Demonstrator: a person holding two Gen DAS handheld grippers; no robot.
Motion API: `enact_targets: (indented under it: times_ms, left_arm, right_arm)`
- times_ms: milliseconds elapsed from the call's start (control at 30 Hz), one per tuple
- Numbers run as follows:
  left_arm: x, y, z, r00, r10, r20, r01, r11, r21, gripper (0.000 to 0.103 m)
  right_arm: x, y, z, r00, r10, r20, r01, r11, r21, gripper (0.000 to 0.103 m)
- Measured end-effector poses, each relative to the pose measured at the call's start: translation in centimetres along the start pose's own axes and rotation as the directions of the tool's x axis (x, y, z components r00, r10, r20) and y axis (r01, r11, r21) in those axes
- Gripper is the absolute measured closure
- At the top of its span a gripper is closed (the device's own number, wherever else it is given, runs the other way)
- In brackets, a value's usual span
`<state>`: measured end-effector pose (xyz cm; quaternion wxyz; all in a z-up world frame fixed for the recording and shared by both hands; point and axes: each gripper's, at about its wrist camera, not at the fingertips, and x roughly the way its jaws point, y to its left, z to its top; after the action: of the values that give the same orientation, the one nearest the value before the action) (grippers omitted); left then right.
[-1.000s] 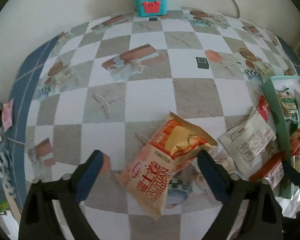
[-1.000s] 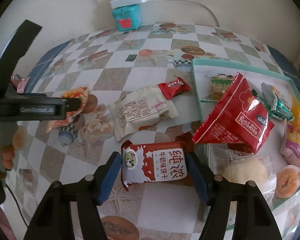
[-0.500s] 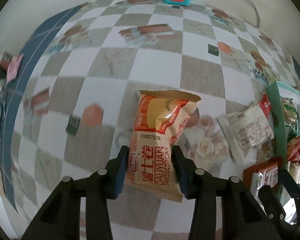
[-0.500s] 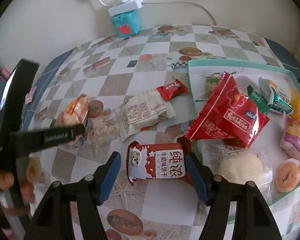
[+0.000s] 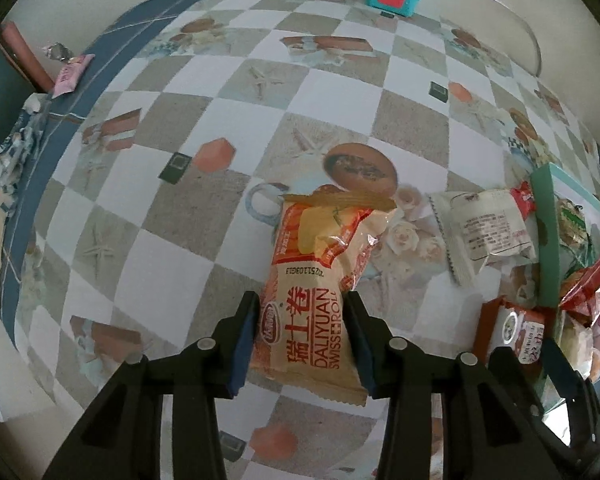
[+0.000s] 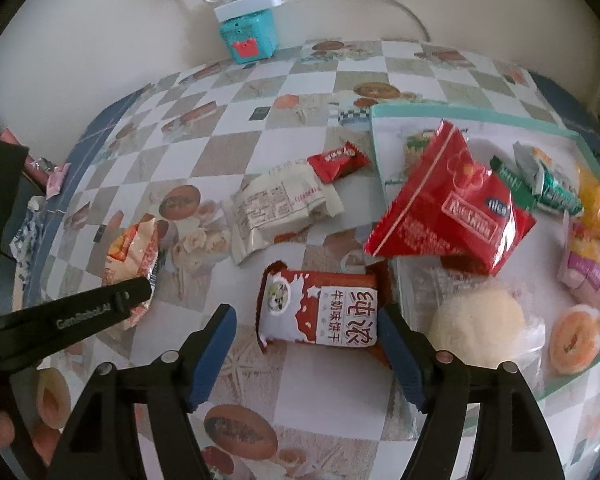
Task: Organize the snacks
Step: 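Grasp the red-white milk biscuit pack with the right tool while the left tool holds the Swiss roll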
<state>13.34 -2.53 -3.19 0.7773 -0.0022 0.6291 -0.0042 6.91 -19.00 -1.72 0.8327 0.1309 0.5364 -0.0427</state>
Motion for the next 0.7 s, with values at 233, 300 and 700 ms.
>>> enact_targets:
  times_ms: [233, 300, 700]
  left_arm:
    - [-0.5, 2.8, -0.8, 0.999, 0.040, 0.012, -0.040, 0.998, -0.054, 0.058]
    - [-0.8, 3.8, -1.3, 0.999, 0.037, 0.016, -0.036, 0.997, -0.075, 0.058]
    - [0.3, 8.4, 0.3, 1.000, -0.012, 0.008, 0.012, 0.993, -0.118, 0.058]
  right_arm:
    - [-0.2, 0.1, -0.8, 0.995, 0.072, -0.068, -0.065, 0.992, 0.111, 0.027]
    - [-0.3, 0.6, -1.1, 0.990, 0.120, -0.076, -0.110, 0.986, 0.123, 0.026]
    - [-1.6, 4.8, -1.2, 0.993, -0.117, 0.032, 0.121, 0.944, -0.308, 0.026]
